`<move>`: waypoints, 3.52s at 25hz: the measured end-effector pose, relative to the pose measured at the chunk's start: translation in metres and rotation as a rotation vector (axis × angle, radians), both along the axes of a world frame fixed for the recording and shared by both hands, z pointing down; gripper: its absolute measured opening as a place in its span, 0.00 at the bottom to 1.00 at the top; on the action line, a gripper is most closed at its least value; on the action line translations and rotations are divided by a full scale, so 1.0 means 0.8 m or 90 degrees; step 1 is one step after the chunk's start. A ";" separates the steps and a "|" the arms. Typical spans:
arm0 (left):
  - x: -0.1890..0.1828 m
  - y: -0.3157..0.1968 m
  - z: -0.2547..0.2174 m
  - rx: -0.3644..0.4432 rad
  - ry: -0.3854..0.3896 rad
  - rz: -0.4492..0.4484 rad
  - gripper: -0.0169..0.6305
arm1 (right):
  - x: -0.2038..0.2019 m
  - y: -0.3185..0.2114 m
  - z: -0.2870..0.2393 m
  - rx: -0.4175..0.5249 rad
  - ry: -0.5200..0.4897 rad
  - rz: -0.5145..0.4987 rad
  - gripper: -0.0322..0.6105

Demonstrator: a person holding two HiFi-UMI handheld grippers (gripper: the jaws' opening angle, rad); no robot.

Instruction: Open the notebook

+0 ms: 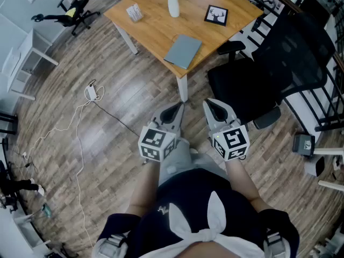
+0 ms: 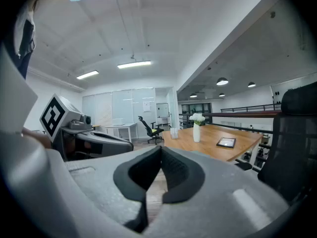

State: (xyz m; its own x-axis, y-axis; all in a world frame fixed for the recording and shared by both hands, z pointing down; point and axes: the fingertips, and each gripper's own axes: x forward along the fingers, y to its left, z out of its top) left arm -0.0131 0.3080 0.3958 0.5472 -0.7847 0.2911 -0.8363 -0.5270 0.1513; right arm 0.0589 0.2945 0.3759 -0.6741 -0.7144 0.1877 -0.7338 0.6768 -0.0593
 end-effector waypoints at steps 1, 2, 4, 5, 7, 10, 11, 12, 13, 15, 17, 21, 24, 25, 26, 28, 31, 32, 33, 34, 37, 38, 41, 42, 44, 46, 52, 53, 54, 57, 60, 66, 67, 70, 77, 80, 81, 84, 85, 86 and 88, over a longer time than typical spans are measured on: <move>-0.001 -0.004 0.000 0.001 0.001 -0.001 0.05 | -0.001 -0.004 0.001 -0.001 0.000 0.000 0.05; -0.003 -0.009 -0.001 0.003 0.002 -0.003 0.05 | -0.002 -0.008 0.002 -0.003 0.000 0.000 0.05; -0.007 -0.018 0.000 0.003 0.004 -0.006 0.05 | -0.005 -0.017 0.003 -0.004 0.001 0.002 0.05; -0.010 -0.023 0.001 0.001 0.005 -0.008 0.05 | -0.007 -0.022 0.004 -0.003 0.001 0.004 0.05; -0.015 -0.032 0.005 -0.003 0.006 -0.010 0.05 | -0.012 -0.031 0.007 -0.002 0.003 0.006 0.05; -0.023 -0.050 0.010 -0.013 0.003 -0.011 0.05 | -0.018 -0.049 0.011 -0.006 0.005 0.007 0.05; -0.025 -0.057 0.011 -0.016 0.004 -0.012 0.05 | -0.020 -0.056 0.012 -0.008 0.005 0.009 0.05; -0.028 -0.066 0.011 -0.016 0.007 -0.013 0.05 | -0.021 -0.064 0.013 -0.010 0.004 0.011 0.05; -0.031 -0.076 0.011 -0.015 0.010 -0.015 0.05 | -0.023 -0.073 0.015 -0.012 0.004 0.013 0.05; -0.040 -0.098 0.011 -0.010 0.013 -0.021 0.05 | -0.027 -0.092 0.017 -0.016 0.006 0.017 0.05; -0.047 -0.120 0.010 -0.005 0.012 -0.024 0.05 | -0.032 -0.112 0.020 -0.019 0.009 0.021 0.05; -0.055 -0.164 0.011 0.006 0.002 -0.015 0.06 | -0.040 -0.151 0.023 -0.024 0.018 0.032 0.05; -0.055 -0.198 0.011 0.025 -0.011 0.001 0.21 | -0.043 -0.181 0.024 -0.026 0.022 0.044 0.05; -0.054 -0.209 0.012 0.029 -0.018 0.008 0.27 | -0.044 -0.191 0.024 -0.028 0.023 0.049 0.05; -0.053 -0.219 0.012 0.032 -0.024 0.015 0.32 | -0.044 -0.200 0.025 -0.029 0.025 0.054 0.05; -0.051 -0.237 0.013 0.039 -0.038 0.026 0.34 | -0.045 -0.217 0.026 -0.033 0.028 0.065 0.05; -0.049 -0.260 0.018 0.040 -0.055 0.041 0.36 | -0.047 -0.238 0.028 -0.038 0.032 0.079 0.05; -0.049 -0.266 0.022 0.036 -0.060 0.045 0.37 | -0.048 -0.244 0.030 -0.040 0.033 0.083 0.05; -0.050 -0.273 0.027 0.029 -0.065 0.049 0.38 | -0.048 -0.251 0.032 -0.043 0.035 0.088 0.05; -0.050 -0.280 0.033 0.020 -0.070 0.053 0.40 | -0.049 -0.257 0.035 -0.045 0.038 0.092 0.05; -0.049 -0.298 0.052 -0.005 -0.084 0.061 0.43 | -0.049 -0.274 0.043 -0.053 0.045 0.105 0.05; -0.049 -0.303 0.058 -0.014 -0.088 0.062 0.43 | -0.049 -0.277 0.045 -0.055 0.048 0.110 0.05; -0.048 -0.320 0.074 -0.032 -0.106 0.064 0.45 | -0.045 -0.292 0.048 -0.055 0.056 0.126 0.05; -0.046 -0.327 0.080 -0.035 -0.114 0.064 0.46 | -0.043 -0.299 0.049 -0.053 0.060 0.131 0.05; -0.041 -0.338 0.091 -0.037 -0.132 0.062 0.46 | -0.036 -0.310 0.054 -0.055 0.067 0.138 0.05; -0.035 -0.345 0.107 -0.046 -0.146 0.055 0.46 | -0.029 -0.318 0.059 -0.062 0.073 0.144 0.05; -0.009 -0.388 0.150 -0.059 -0.192 0.030 0.46 | -0.002 -0.364 0.079 -0.083 0.076 0.152 0.05; -0.005 -0.392 0.160 -0.070 -0.200 0.031 0.46 | 0.000 -0.371 0.085 -0.091 0.076 0.150 0.05; -0.002 -0.396 0.168 -0.082 -0.207 0.032 0.46 | 0.001 -0.377 0.089 -0.098 0.075 0.145 0.05; 0.003 -0.412 0.190 -0.107 -0.224 0.023 0.46 | 0.002 -0.397 0.096 -0.111 0.074 0.126 0.05; 0.009 -0.426 0.209 -0.131 -0.237 0.015 0.46 | 0.006 -0.415 0.101 -0.118 0.072 0.112 0.05; 0.016 -0.446 0.257 -0.178 -0.269 0.014 0.46 | 0.007 -0.436 0.127 -0.143 0.076 0.085 0.05; 0.017 -0.448 0.266 -0.190 -0.273 0.017 0.46 | 0.006 -0.438 0.132 -0.148 0.077 0.082 0.05; 0.019 -0.454 0.289 -0.215 -0.288 0.020 0.46 | 0.007 -0.445 0.144 -0.162 0.079 0.074 0.05; 0.012 -0.466 0.325 -0.250 -0.324 -0.004 0.40 | 0.011 -0.458 0.165 -0.182 0.079 0.066 0.05; 0.013 -0.468 0.336 -0.262 -0.334 -0.004 0.34 | 0.014 -0.463 0.170 -0.187 0.077 0.066 0.05; 0.014 -0.467 0.340 -0.267 -0.335 -0.001 0.34 | 0.014 -0.464 0.172 -0.189 0.076 0.066 0.05; 0.018 -0.464 0.343 -0.277 -0.334 0.010 0.34 | 0.016 -0.464 0.177 -0.196 0.076 0.066 0.05; 0.020 -0.464 0.344 -0.279 -0.334 0.012 0.34 | 0.016 -0.464 0.178 -0.198 0.076 0.066 0.05; 0.021 -0.463 0.345 -0.281 -0.337 0.013 0.34 | 0.016 -0.463 0.180 -0.200 0.075 0.065 0.05; 0.020 -0.463 0.348 -0.281 -0.353 0.009 0.34 | 0.017 -0.462 0.182 -0.203 0.073 0.064 0.05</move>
